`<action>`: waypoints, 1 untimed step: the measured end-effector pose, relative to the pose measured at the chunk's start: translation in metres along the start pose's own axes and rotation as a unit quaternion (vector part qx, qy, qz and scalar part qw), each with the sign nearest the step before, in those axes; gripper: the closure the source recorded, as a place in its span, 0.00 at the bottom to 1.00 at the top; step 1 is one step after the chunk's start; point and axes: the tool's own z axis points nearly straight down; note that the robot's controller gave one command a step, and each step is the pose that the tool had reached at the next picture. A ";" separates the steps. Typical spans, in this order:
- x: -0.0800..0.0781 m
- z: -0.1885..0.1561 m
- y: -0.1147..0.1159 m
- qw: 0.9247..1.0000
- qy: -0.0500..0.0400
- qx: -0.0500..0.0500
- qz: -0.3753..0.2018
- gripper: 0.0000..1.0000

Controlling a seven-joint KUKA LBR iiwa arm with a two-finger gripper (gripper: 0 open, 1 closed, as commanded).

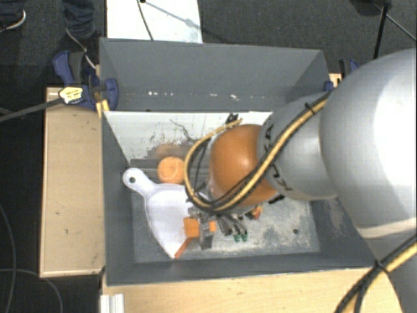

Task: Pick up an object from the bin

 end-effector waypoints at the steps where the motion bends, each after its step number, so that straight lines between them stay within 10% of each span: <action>1: 0.000 0.000 0.000 1.000 0.000 0.000 0.000 1.00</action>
Offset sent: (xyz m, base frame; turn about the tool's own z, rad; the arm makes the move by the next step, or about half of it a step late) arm 0.0137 -0.0445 0.0985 -0.0557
